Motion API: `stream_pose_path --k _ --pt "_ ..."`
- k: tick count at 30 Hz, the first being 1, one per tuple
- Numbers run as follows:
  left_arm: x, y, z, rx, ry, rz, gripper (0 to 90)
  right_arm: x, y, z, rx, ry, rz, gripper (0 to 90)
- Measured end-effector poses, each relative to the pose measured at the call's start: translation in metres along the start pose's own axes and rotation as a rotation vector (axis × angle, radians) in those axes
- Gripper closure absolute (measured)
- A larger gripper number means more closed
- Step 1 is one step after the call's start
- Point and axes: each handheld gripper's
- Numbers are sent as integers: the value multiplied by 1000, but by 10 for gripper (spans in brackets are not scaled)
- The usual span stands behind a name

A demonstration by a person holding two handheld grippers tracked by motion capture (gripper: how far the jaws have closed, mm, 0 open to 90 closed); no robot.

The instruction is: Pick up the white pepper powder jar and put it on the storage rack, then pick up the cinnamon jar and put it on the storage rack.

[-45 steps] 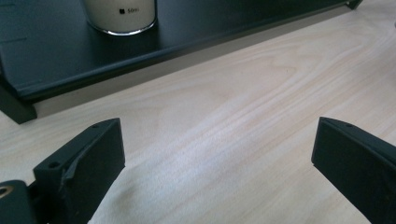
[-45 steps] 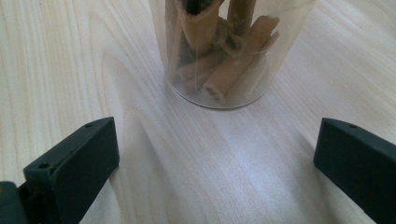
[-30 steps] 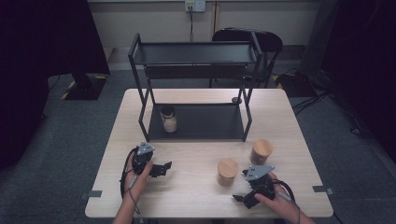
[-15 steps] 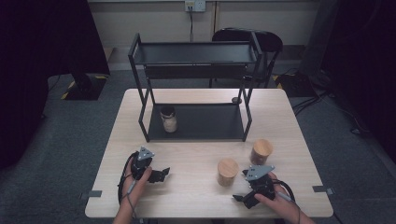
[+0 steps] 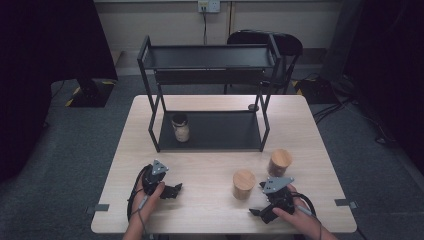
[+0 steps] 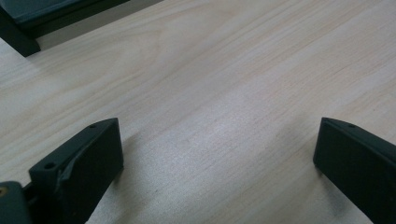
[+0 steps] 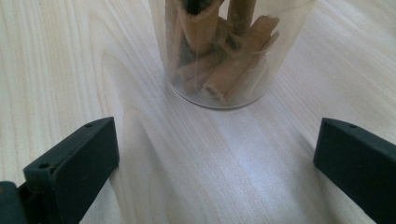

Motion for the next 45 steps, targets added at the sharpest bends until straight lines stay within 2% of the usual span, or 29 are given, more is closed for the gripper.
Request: stream_pose_path --k 5,35,45 --pt "0 0 -2 0 -15 -1 1 0 0 0 0 0 0 0" --pt "0 0 -2 1 -15 -3 2 -1 -1 0 -5 2 8 0" --pt "0 0 -2 1 -15 -3 2 -2 -2 2 -11 21 10 7"
Point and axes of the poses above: each handheld gripper's, and its own axes: x roughly forward along the jaws, z roughly out of its top, y roughly to its left, and after that the axes turned 9 degrees about -y, right-handed
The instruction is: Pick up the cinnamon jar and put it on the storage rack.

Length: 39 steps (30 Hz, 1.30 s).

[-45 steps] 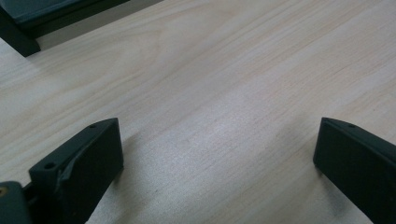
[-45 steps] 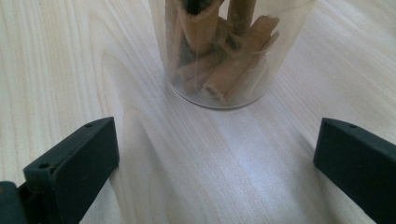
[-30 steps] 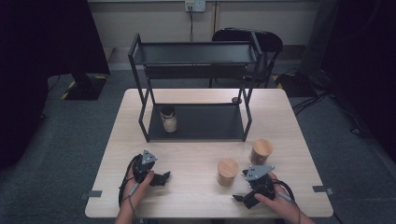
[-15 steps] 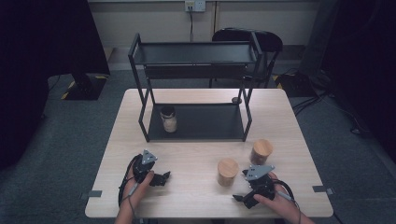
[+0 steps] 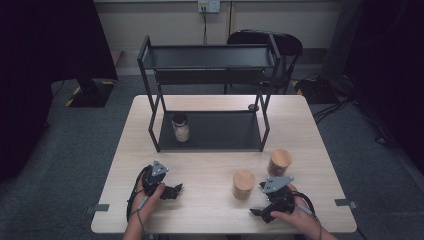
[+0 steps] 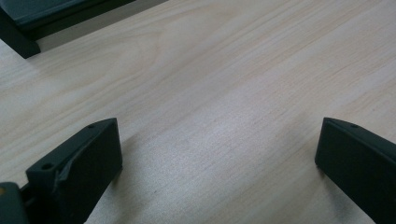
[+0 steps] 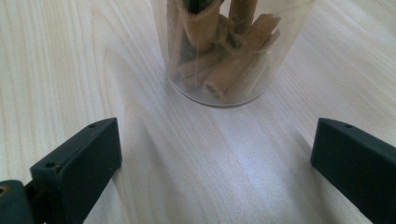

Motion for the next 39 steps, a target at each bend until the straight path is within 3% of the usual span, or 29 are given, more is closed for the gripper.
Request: stream_pose_path --k 18,29,34,39 --pt "0 0 0 0 0 -1 2 -3 -4 8 5 -21 7 11" --pt "0 0 0 1 0 -2 2 -1 -9 17 36 -52 15 11" --pt "0 0 0 2 0 -3 2 0 -11 23 21 -57 5 11" --pt "0 0 0 2 0 -3 2 3 -13 25 47 -68 18 12"
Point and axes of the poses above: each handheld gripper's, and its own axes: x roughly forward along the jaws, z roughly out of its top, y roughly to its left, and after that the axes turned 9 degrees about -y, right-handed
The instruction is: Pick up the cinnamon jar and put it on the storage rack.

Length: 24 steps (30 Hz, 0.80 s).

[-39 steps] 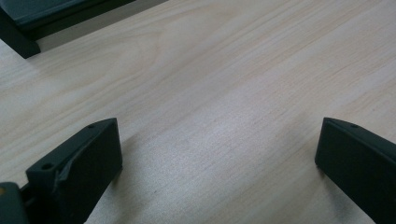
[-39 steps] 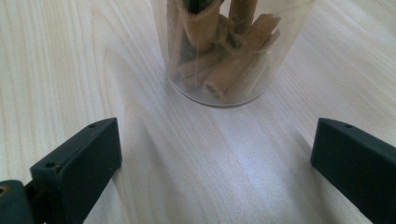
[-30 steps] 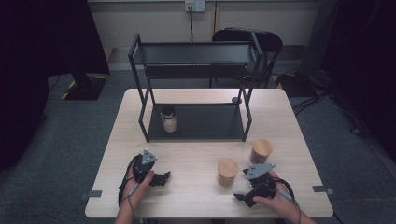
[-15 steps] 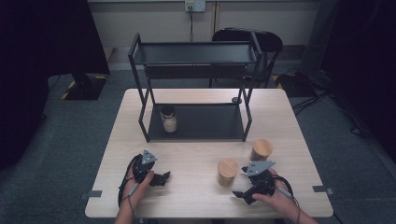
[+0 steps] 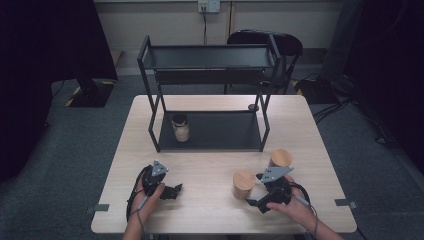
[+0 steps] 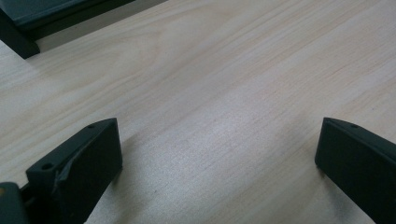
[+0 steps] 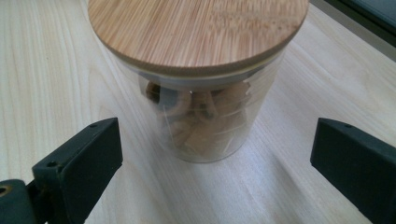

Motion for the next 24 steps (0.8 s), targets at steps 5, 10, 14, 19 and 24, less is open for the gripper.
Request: stream_pose_path --k 5,10,14,19,24 --pt "0 0 0 1 0 -1 2 2 -1 3 -4 -4 9 11" --pt "0 0 0 3 0 -1 2 5 1 6 -10 -7 20 11" --pt "0 0 0 1 0 -1 2 8 2 9 -15 -18 28 15" --pt "0 0 0 1 0 -1 2 12 3 11 -15 -35 40 26" --pt "0 0 0 1 0 -1 2 12 2 13 -16 -41 45 33"
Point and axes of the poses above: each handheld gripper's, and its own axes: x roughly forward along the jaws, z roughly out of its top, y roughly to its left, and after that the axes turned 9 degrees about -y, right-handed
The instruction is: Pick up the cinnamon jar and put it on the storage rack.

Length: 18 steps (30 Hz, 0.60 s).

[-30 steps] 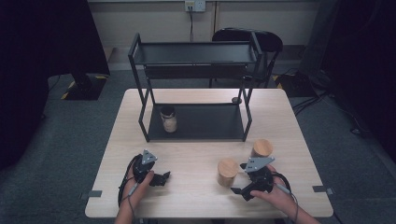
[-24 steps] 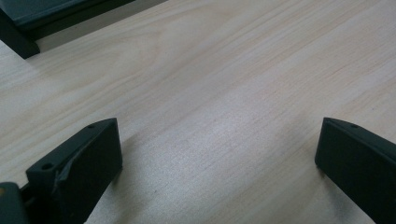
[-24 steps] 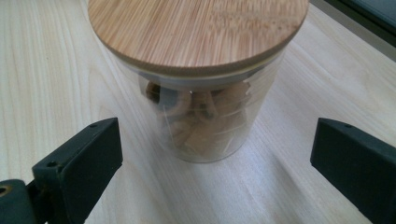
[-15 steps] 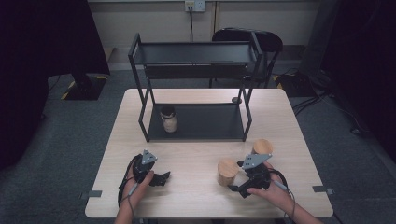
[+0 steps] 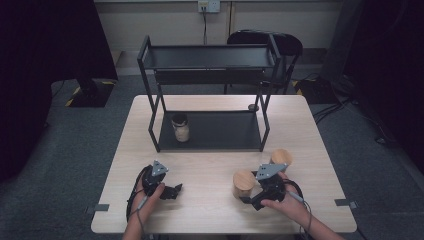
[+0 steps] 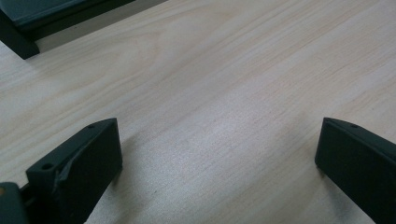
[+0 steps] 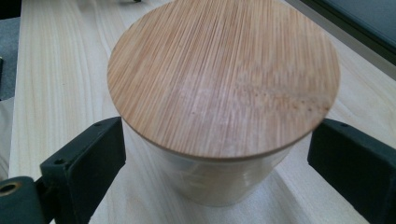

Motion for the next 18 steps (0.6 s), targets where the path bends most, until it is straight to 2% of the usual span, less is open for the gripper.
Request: stream_pose_path --k 10,18 --pt "0 0 0 0 0 0 2 4 -2 1 21 -18 16 37" --pt "0 0 0 0 0 0 2 9 0 5 7 -13 17 55"
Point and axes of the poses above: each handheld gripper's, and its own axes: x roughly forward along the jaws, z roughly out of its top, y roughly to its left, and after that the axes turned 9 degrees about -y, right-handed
